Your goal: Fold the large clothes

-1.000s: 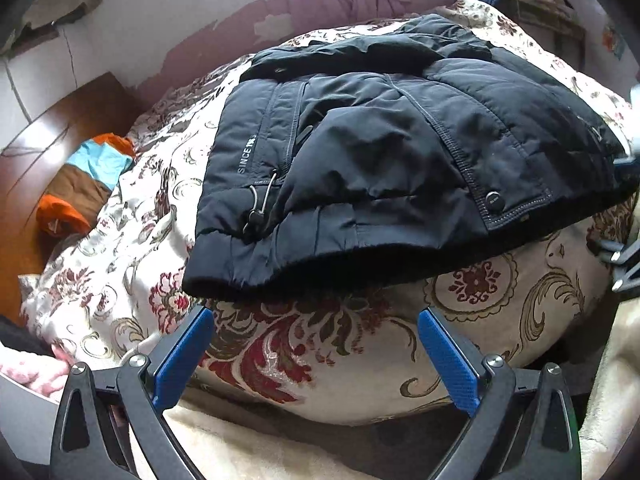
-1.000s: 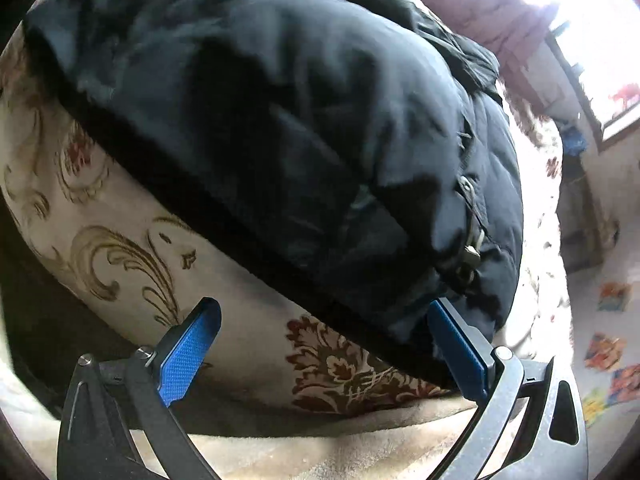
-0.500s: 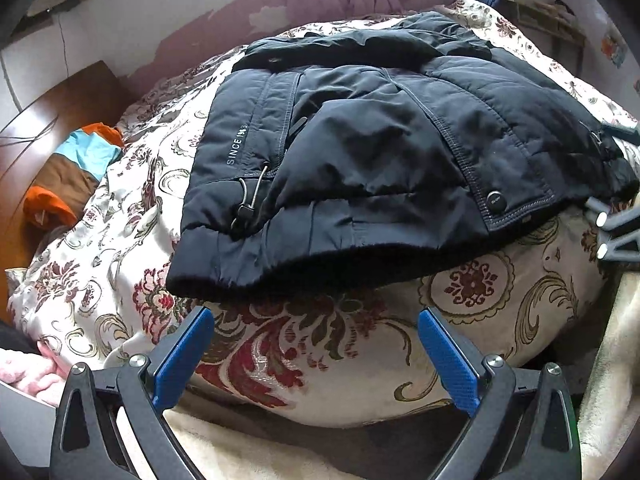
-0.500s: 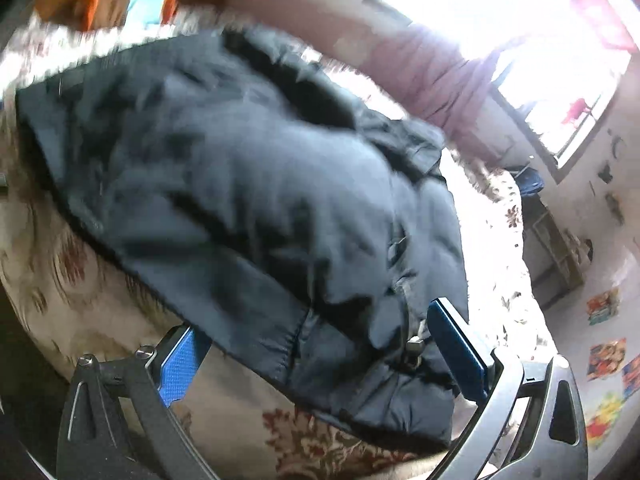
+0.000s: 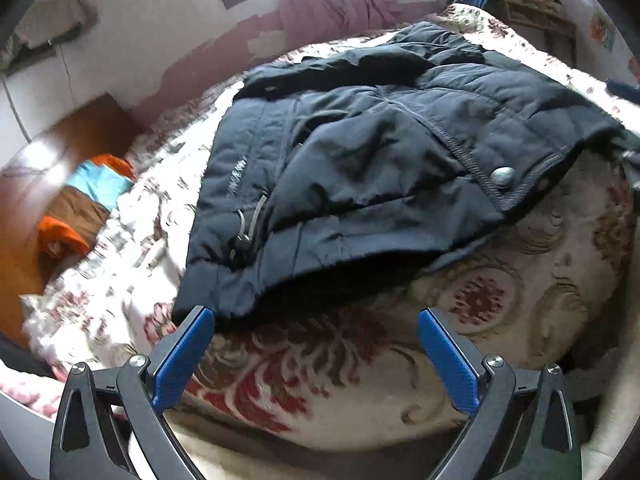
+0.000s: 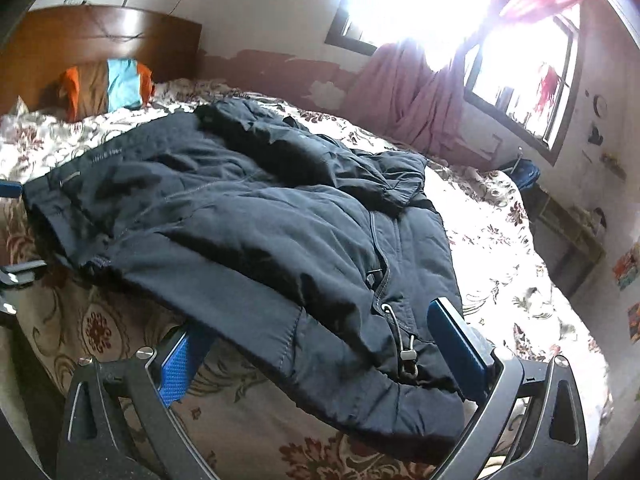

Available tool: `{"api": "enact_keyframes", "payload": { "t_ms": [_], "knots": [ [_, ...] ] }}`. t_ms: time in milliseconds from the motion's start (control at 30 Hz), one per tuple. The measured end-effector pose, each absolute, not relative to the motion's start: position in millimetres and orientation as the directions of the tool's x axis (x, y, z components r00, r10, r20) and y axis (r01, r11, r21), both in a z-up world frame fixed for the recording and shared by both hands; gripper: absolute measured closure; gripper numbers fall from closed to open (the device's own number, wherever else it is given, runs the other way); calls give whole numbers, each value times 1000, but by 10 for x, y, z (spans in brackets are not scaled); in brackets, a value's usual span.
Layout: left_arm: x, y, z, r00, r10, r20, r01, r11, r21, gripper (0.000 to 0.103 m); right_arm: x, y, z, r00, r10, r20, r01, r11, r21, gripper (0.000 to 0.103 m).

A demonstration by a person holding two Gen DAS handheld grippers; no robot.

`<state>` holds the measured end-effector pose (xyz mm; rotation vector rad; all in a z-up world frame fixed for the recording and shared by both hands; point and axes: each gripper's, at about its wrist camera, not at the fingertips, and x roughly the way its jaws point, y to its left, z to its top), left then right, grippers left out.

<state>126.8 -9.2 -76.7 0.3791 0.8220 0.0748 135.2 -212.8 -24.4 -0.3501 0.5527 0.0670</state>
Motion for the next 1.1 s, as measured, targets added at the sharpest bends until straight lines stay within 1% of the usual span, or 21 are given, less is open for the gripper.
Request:
{"api": "enact_keyframes", "payload": {
  "t_ms": [67,300,400,500,633,700,733,800,833,867,900,1000,1067,1100],
  "knots": [
    [1346,-126,-841,689,259,-676,54,912,406,1,1369,-2152,-245,854,-23,-519,-152,945,-291,2],
    [1420,-333,-1010,720,307,-622,87,849,521,1,1344,-2177,-219,866,-6,-500,-136,959,-248,2],
    [1477,-330,-1053,724,352,-593,55,828,558,1,1341,-2179,-227,868,-7,-496,-135,959,-251,2],
    [1545,-231,-1034,723,391,-570,-2,826,564,1,1344,-2179,-242,867,-12,-498,-132,959,-252,2],
    [1636,-24,-1026,699,429,-572,-82,843,532,3,1355,-2163,-256,862,-24,-506,-124,958,-257,2],
    [1678,69,-1018,692,459,-558,-128,838,530,11,1366,-2149,-276,856,-35,-515,-122,956,-267,2],
    [1676,85,-1013,692,468,-549,-142,835,532,14,1371,-2145,-284,854,-40,-519,-120,955,-271,2],
    [1684,121,-994,702,473,-532,-162,834,528,22,1374,-2135,-295,850,-58,-523,-114,950,-291,2],
    [1678,125,-983,710,472,-522,-168,834,526,24,1372,-2125,-303,849,-81,-522,-102,944,-314,2],
    [1655,110,-971,717,470,-514,-169,834,526,29,1371,-2109,-311,848,-111,-518,-86,936,-342,2],
    [1637,91,-958,730,463,-502,-166,833,527,36,1371,-2100,-313,848,-135,-513,-74,928,-366,2],
    [1522,-57,-905,776,449,-443,-158,819,552,49,1377,-2042,-344,842,-213,-497,-44,889,-456,2],
    [1489,-91,-893,794,441,-418,-156,812,562,54,1400,-1992,-396,827,-262,-498,-35,859,-510,2],
    [1484,-94,-889,800,438,-409,-155,810,566,55,1426,-1975,-435,814,-282,-508,-37,847,-531,2]
  ]
}}
